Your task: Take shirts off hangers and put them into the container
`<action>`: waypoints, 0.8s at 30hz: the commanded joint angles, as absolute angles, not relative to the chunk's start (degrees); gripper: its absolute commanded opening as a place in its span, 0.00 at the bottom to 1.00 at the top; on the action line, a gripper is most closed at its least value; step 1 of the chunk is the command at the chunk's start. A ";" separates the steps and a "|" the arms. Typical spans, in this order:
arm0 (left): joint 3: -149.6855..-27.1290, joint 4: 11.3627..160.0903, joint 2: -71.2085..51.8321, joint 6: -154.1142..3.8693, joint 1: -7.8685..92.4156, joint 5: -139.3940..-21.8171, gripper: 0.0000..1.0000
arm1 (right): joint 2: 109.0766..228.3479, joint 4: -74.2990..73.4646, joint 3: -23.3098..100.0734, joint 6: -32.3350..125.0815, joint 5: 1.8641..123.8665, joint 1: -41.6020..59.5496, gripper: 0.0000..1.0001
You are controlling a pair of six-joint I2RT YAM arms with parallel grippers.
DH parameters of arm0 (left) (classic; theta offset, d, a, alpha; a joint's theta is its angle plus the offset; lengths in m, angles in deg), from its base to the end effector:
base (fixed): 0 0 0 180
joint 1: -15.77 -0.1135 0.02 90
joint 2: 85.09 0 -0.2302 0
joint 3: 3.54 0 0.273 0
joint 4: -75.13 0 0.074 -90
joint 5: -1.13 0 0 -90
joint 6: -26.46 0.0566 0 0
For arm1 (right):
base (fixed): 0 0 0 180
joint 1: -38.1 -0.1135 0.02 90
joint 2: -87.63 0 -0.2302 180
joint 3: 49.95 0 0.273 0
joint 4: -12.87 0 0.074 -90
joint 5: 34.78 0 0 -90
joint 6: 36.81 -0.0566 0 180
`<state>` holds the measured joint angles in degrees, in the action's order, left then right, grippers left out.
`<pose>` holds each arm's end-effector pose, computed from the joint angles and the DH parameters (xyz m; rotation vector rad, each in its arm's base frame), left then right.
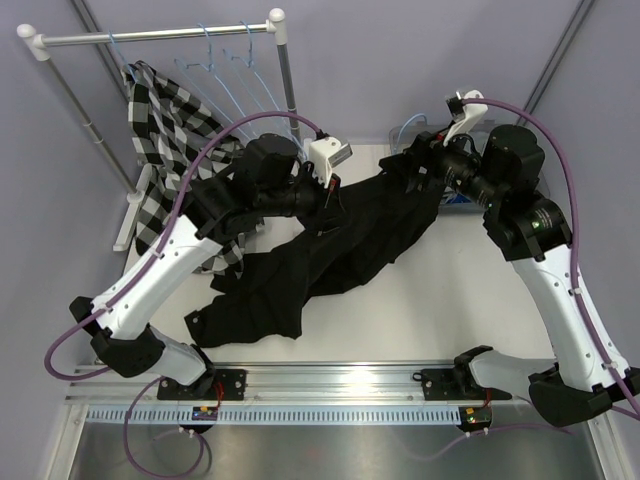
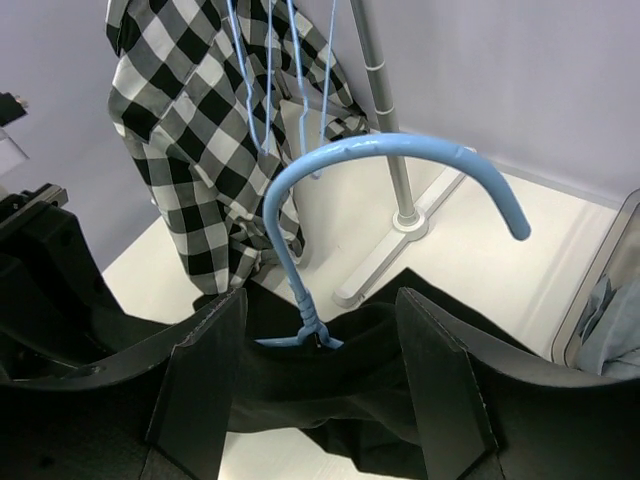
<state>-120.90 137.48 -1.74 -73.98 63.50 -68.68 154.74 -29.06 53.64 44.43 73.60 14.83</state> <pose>0.2085 -0.2585 0.4345 0.9128 1.9836 -0.9678 0.2475 0.1259 0.4758 -0.4598 1.6445 0.6864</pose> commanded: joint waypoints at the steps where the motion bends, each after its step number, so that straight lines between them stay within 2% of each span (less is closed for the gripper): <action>1: -121.62 132.83 -1.60 -74.70 63.76 -71.81 0.00 | 154.07 -26.89 56.35 45.63 72.10 14.28 0.70; 5: -121.79 132.83 -0.81 -74.97 63.94 -70.24 0.00 | 154.60 -26.81 55.83 45.81 72.01 14.28 0.67; 10: -122.50 132.83 -0.81 -74.18 64.03 -70.06 0.00 | 156.44 -26.46 55.21 45.63 73.24 14.19 0.57; 13: -122.41 132.92 -0.46 -73.65 64.29 -70.06 0.00 | 157.76 -26.54 55.56 45.54 73.86 14.19 0.44; 14: -122.15 133.01 -0.46 -73.56 64.29 -69.97 0.00 | 158.03 -26.45 55.47 45.54 73.94 14.11 0.37; 17: -121.36 132.83 -0.45 -73.56 64.38 -70.32 0.00 | 158.73 -26.45 54.68 45.54 73.94 14.11 0.27; 19: -121.18 132.92 -0.54 -73.48 64.38 -70.76 0.00 | 158.56 -26.37 53.72 45.89 73.68 14.11 0.18; 20: -121.18 132.92 -0.63 -73.30 64.38 -71.63 0.00 | 158.39 -26.36 52.93 46.15 72.46 14.19 0.12; 21: -120.83 132.92 -0.81 -73.21 64.38 -72.08 0.00 | 157.95 -26.63 52.58 46.33 71.67 14.11 0.00; 22: -120.57 132.92 -0.81 -73.30 64.38 -72.60 0.01 | 157.60 -26.72 52.22 46.94 70.70 14.11 0.00; 24: -120.21 132.83 -1.42 -73.82 64.38 -74.80 0.17 | 156.37 -26.54 50.82 47.74 67.64 14.19 0.00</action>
